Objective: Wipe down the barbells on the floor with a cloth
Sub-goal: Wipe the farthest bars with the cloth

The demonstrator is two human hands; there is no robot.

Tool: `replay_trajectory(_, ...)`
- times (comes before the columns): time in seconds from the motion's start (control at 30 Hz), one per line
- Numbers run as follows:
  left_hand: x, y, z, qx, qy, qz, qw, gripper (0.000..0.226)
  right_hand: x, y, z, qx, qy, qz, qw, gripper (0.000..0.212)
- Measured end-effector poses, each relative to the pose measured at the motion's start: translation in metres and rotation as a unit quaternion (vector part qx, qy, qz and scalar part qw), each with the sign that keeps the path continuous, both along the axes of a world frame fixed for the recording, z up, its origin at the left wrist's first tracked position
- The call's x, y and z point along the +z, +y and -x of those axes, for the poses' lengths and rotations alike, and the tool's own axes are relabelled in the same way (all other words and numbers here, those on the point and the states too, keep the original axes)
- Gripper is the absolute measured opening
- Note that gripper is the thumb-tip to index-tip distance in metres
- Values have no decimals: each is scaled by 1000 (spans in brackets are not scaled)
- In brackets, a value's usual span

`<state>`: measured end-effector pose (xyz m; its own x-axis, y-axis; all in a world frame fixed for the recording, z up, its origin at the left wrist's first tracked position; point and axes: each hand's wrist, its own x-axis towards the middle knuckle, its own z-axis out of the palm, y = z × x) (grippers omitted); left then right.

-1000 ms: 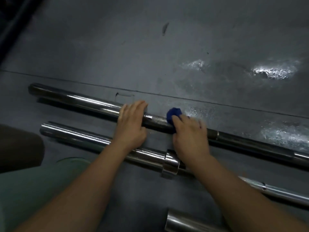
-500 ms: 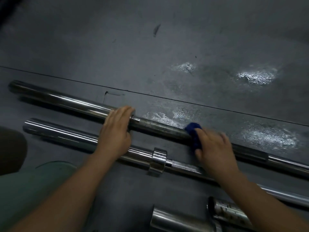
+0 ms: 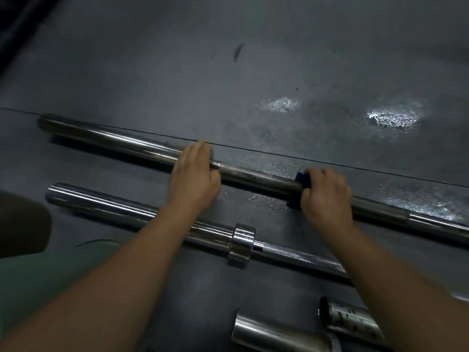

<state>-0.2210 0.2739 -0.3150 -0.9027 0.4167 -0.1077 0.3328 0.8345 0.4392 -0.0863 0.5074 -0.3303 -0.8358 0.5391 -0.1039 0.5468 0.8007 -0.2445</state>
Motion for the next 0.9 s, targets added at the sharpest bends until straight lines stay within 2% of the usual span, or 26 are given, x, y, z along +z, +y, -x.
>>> replay_trajectory(0.1,-14,-2,-10,-9,-19,0,1000,68,-10,-45,12,42,54,-48,997,40)
replay_trajectory(0.17,-15,5,-2,4,-33,-15,999,74,-4,-82,35,133,74,11,988,35)
replay_trajectory(0.23,-15,10,5,8,-22,-22,1000,78,2,-110,57,217,58,95,970,40)
replay_trajectory(0.3,-14,11,7,11,-27,-16,999,77,1,-109,64,266,48,65,961,55)
replay_trajectory(0.37,-13,11,7,23,-34,-25,999,75,-7,-77,54,251,35,2,967,62)
replay_trajectory(0.47,-11,12,2,32,-21,-44,998,71,-11,-5,27,169,-11,-28,985,52)
replay_trajectory(0.57,-4,7,-1,28,1,-61,998,64,-11,42,-1,205,-25,-14,978,55)
replay_trajectory(0.63,0,1,-2,12,23,-50,998,57,-9,55,-17,203,-3,20,979,50)
replay_trajectory(0.7,3,-4,-8,6,46,-16,999,58,-3,66,-39,168,33,50,984,43)
replay_trajectory(0.77,4,-6,-15,18,77,22,997,58,4,82,-68,91,55,42,993,41)
replay_trajectory(0.83,3,6,-20,9,105,58,993,55,9,90,-83,-64,67,52,994,41)
replay_trajectory(0.9,-3,29,-26,-61,88,58,993,55,0,73,-69,-226,82,103,965,46)
